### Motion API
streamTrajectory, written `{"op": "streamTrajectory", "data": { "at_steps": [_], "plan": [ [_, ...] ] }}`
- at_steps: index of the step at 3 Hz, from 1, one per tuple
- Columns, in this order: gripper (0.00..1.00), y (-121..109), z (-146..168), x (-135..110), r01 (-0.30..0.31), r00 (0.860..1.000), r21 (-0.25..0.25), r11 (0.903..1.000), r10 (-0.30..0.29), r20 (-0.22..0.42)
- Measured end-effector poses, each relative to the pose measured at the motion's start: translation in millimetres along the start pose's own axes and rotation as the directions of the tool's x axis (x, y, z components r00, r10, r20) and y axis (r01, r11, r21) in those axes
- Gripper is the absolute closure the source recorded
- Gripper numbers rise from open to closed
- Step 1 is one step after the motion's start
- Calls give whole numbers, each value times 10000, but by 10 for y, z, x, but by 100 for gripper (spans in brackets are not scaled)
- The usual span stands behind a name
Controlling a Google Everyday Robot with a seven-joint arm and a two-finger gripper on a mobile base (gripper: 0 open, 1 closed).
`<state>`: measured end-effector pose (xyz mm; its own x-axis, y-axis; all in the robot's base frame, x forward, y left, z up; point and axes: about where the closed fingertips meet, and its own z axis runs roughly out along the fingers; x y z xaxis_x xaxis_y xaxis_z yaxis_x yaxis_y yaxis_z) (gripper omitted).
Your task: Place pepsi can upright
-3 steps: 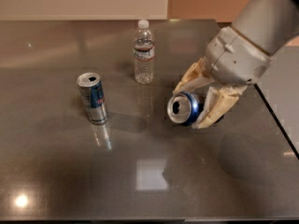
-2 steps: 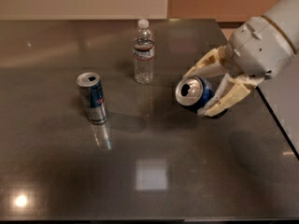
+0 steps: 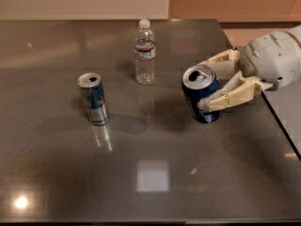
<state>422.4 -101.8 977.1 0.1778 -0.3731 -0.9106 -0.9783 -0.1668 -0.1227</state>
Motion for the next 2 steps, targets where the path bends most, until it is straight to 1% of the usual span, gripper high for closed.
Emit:
{"op": "streamTrajectory", "data": {
  "at_steps": [1, 2],
  "plan": [
    [100, -10, 18, 25, -749, 9878, 117, 9971, 726, 1375],
    [100, -16, 41, 142, -1356, 9687, 141, 9907, 1295, 2119]
  ]
}}
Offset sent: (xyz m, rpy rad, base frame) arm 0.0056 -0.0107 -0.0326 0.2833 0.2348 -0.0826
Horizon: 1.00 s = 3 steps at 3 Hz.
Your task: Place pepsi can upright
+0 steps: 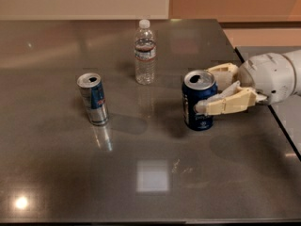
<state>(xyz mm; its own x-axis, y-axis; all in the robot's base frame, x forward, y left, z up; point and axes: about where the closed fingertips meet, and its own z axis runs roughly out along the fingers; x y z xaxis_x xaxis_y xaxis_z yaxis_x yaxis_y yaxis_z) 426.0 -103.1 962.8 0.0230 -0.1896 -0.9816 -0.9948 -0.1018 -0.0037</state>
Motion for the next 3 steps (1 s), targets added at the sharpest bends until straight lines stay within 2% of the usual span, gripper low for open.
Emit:
{"op": "streamTrajectory", "data": {
  "at_steps": [1, 3],
  "plan": [
    [100, -39, 0, 143, -412, 9974, 93, 9991, 406, 600],
    [100, -102, -4, 365, -611, 9861, 379, 9974, 544, 1570]
  ]
}}
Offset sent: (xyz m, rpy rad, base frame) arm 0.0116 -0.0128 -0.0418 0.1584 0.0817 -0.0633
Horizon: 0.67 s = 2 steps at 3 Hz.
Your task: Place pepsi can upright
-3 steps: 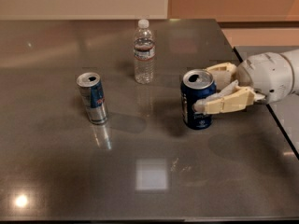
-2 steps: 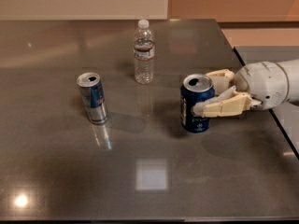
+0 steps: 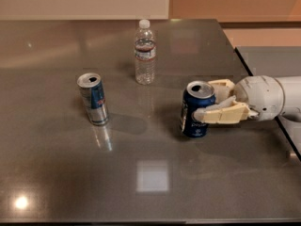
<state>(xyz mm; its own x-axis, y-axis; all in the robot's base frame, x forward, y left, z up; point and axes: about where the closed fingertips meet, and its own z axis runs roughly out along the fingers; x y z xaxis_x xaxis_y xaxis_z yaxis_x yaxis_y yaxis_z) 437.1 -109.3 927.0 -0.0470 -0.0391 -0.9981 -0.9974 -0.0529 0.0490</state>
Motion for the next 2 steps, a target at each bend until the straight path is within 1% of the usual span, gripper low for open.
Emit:
{"op": "streamTrajectory", "data": {
  "at_steps": [1, 2],
  "plan": [
    [100, -32, -7, 91, -44, 9996, 90, 10000, 41, 292],
    [84, -53, -15, 174, -80, 9992, 185, 9998, 73, 388]
  ]
}}
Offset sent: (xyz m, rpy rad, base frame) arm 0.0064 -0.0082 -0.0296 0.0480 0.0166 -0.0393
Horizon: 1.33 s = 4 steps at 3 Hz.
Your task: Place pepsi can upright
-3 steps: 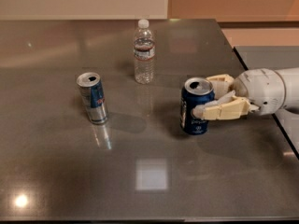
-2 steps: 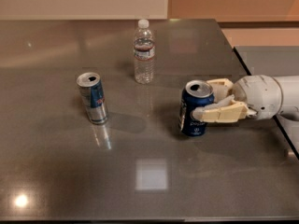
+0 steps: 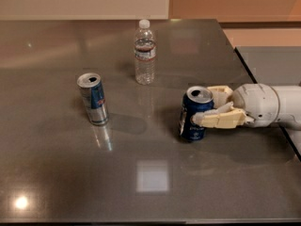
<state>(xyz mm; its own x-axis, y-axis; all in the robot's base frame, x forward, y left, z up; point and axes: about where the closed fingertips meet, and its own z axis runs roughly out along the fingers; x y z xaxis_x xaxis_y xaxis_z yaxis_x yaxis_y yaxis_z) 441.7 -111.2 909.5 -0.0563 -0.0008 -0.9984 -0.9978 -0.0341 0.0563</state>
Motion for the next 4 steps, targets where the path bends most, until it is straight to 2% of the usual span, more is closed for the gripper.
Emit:
{"op": "streamTrajectory", "data": {
  "at_steps": [3, 4],
  "plan": [
    [15, -13, -10, 88, 49, 10000, 59, 10000, -50, 16],
    [0, -15, 12, 81, 62, 10000, 31, 10000, -62, 11]
  ]
}}
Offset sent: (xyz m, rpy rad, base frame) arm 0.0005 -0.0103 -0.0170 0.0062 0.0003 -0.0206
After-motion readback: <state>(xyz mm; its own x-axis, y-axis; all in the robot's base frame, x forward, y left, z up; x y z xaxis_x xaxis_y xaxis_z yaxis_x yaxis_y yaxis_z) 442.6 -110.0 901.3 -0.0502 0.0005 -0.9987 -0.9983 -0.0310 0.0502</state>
